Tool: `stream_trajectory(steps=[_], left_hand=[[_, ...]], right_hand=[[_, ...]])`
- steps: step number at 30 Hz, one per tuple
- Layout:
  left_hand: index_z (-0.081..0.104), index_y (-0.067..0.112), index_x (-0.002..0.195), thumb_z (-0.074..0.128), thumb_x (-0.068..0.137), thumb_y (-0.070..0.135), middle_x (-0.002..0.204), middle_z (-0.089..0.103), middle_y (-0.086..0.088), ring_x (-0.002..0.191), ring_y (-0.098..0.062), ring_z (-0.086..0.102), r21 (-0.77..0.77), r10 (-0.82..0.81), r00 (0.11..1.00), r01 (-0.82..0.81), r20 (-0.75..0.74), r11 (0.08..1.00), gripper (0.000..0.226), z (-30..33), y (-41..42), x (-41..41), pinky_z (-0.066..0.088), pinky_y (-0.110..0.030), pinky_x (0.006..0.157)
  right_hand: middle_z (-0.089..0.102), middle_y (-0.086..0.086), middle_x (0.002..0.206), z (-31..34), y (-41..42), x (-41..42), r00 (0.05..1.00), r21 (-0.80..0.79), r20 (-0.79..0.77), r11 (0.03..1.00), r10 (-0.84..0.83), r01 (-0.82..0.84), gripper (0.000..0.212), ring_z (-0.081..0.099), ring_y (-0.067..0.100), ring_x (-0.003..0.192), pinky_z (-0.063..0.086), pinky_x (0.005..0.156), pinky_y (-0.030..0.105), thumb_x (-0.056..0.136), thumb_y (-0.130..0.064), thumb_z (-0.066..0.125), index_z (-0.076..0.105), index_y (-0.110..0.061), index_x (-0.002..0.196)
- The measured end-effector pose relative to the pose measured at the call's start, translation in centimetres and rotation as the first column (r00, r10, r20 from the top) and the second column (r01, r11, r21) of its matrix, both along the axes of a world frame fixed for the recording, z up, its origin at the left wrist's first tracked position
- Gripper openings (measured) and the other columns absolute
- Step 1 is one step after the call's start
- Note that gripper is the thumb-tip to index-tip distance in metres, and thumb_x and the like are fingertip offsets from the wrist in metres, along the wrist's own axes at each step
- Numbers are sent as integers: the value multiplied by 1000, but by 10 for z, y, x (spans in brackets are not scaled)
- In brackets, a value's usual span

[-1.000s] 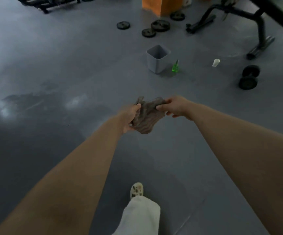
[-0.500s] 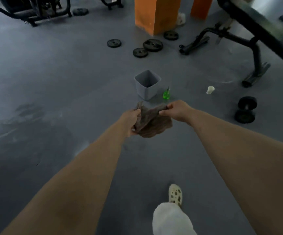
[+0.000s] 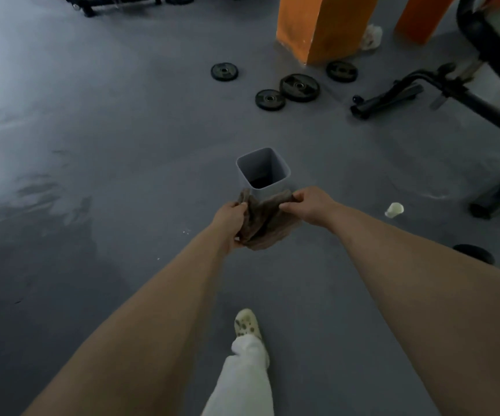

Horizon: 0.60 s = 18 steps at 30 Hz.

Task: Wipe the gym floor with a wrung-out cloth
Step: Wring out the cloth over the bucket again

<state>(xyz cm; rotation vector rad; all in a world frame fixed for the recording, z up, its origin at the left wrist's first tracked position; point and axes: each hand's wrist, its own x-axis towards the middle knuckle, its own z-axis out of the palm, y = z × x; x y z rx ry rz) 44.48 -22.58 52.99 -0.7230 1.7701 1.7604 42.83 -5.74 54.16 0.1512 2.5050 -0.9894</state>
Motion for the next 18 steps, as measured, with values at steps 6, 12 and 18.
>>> stream_trajectory(steps=[6, 12, 18], left_hand=[[43, 23, 124, 43, 99, 15, 120, 48, -10, 101, -27, 49, -54, -160, 987, 161, 28, 985, 27, -39, 54, -117, 46, -44, 88], [47, 13, 131, 33, 98, -3, 104, 54, -11, 99, -25, 49, -79, -349, 930, 359, 116, 930, 40, -67, 95, -211, 43, -35, 84], [51, 19, 126, 50, 91, -2, 105, 60, -10, 87, -21, 59, -4, -285, 948, 289, 140, 957, 41, -97, 122, -292, 51, -33, 77]], right_hand=[[63, 23, 90, -35, 36, -116, 997, -11, 25, 997, 75, -75, 30, 51, 18, 79, 38, 62, 25, 93, -20, 58, 63, 10, 97], [51, -11, 71, -62, 63, -219, 966, -99, 179, 980, 188, -173, 17, 50, 9, 77, 34, 54, 10, 95, -20, 56, 65, -11, 105], [63, 3, 92, -93, 90, -321, 894, -105, 273, 935, 355, -339, 19, 55, 14, 89, 41, 78, 24, 96, -21, 54, 68, -11, 105]])
